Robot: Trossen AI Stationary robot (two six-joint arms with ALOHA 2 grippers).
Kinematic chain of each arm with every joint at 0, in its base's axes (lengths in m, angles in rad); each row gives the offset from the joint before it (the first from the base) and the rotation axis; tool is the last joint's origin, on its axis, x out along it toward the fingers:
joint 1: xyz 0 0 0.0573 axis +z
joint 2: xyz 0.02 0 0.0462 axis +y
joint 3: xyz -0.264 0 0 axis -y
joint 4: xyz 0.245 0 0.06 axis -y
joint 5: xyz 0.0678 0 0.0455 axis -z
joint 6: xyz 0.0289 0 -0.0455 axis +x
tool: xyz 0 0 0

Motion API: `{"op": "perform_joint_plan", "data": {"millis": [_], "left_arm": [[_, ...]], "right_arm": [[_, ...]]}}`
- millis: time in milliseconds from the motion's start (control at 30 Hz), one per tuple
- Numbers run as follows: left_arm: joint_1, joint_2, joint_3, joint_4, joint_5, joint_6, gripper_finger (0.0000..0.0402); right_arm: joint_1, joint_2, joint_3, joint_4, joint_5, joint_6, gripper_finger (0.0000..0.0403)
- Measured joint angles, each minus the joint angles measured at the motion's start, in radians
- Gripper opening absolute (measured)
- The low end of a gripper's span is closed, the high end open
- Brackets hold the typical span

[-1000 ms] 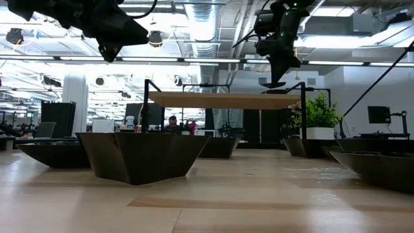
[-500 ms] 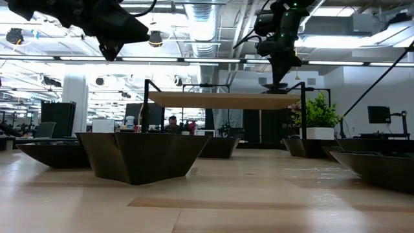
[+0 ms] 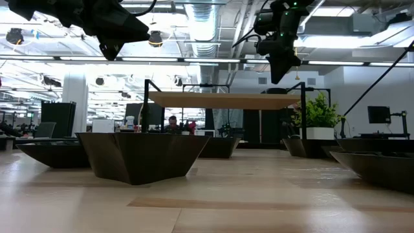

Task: Pick & Place Mini shaped plates
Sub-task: Put the black distorted square plate on the shelf

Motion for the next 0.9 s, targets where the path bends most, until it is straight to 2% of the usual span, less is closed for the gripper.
{"op": "perform_joint_plan", "data": {"millis": [300, 500, 633, 900], "left_arm": [[0.000, 0.000, 0.000, -0.001, 0.000, 0.000, 0.0076], [0.000, 0.000, 0.000, -0.012, 0.022, 0.011, 0.0076], [0.000, 0.000, 0.000, -0.015, 0.039, 0.028, 0.0076], [0.000, 0.000, 0.000, -0.039, 0.070, 0.055, 0.0076]], "right_arm": [[0.049, -0.154, 0.000, 0.071, 0.000, 0.000, 0.0059], [0.151, -0.291, -0.022, 0.142, 0.001, 0.037, 0.0059], [0.252, -0.405, -0.145, 0.243, 0.006, 0.096, 0.0059], [0.536, -0.630, -0.544, 0.484, 0.155, 0.307, 0.0059]]}}
